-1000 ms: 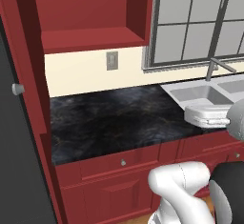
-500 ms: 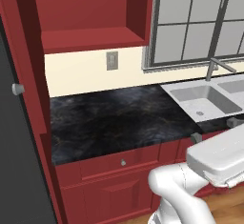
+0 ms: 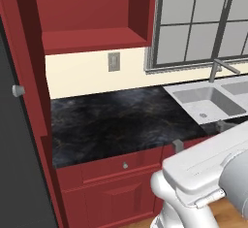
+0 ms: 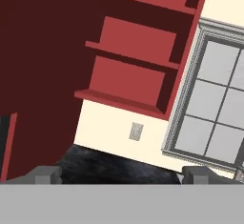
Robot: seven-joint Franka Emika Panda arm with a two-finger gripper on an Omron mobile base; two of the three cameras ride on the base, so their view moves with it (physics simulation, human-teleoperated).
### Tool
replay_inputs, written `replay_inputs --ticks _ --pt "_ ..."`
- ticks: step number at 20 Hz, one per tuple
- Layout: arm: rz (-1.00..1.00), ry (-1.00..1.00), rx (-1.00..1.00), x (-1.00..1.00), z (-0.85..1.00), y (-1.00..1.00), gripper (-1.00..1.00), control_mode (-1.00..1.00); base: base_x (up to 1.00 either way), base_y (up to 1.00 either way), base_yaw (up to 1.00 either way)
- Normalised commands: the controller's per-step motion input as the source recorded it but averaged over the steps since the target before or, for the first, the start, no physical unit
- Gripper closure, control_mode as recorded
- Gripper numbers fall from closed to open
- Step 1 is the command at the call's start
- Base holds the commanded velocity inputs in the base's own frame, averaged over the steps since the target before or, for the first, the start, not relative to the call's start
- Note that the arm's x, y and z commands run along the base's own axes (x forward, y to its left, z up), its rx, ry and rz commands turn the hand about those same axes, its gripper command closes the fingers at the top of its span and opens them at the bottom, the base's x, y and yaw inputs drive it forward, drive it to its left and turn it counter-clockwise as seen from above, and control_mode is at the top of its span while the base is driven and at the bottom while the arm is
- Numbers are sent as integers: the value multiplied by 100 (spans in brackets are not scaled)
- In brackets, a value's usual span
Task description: Close all open cabinet doors.
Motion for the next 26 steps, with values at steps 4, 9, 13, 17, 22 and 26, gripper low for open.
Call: replay_inputs --ticks 4,9,13,17,22,26 --pt "0 -21 -1 -38 0 0 -100 -100 0 0 0" --pt "0 -20 -3 -29 0 13 -100 -100 0 0 0" --pt "0 -12 -5 0 0 18 -100 -100 0 0 0" --pt "0 -17 -1 -1 0 -6 -100 -100 0 0 0" --pt "0 -18 0 -6 0 -8 -100 -100 0 0 0" --pt "0 -23 0 -40 3 -3 -100 -100 0 0 0"
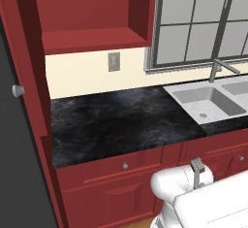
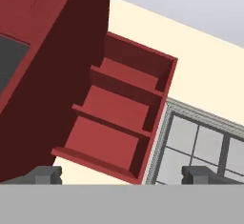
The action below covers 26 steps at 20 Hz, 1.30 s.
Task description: Close all open cabinet doors.
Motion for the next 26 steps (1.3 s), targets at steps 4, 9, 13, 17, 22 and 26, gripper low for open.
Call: replay_inputs --ticks 4,9,13,17,22,26 --pt "0 -22 -4 -43 13 14 -100 -100 0 0 0" --pt "0 -7 -10 23 1 78 -100 -100 0 0 0" --pt "-6 0 -11 52 0 90 -100 -100 0 0 0" --pt "-10 -1 -13 16 2 83 -100 -100 0 0 0" --pt "-13 -4 -15 5 5 80 -100 -100 0 0 0" --pt "-25 0 -15 32 10 73 -100 -100 0 0 0"
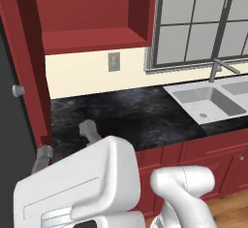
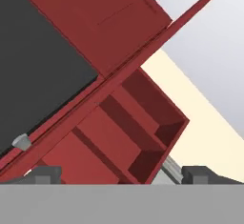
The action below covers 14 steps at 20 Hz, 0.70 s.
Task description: Close all open cabinet doors.
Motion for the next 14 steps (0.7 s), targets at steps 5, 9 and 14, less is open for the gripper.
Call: replay_inputs --ticks 5,9,14 --pt "-25 1 -11 41 9 29 -100 -100 0 0 0" --pt "-26 0 -14 23 11 34 -100 -100 0 0 0" --pt "-27 0 -15 2 7 34 -100 -100 0 0 0"
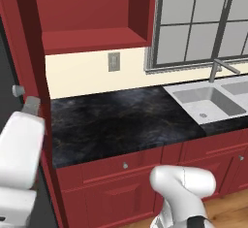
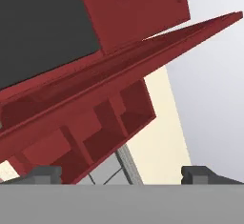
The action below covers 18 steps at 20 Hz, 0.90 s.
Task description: Close all open cabinet doors.
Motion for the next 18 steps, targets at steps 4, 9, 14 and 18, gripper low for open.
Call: replay_inputs --ticks 4,9,14,18 --pt "-29 0 -13 18 0 31 -100 -100 0 0 0" --pt "-28 5 -8 52 0 21 -100 -100 0 0 0" --pt "-8 4 0 31 -2 -9 -100 -100 0 0 0" --pt "0 11 0 45 -12 -9 -100 -100 0 0 0"
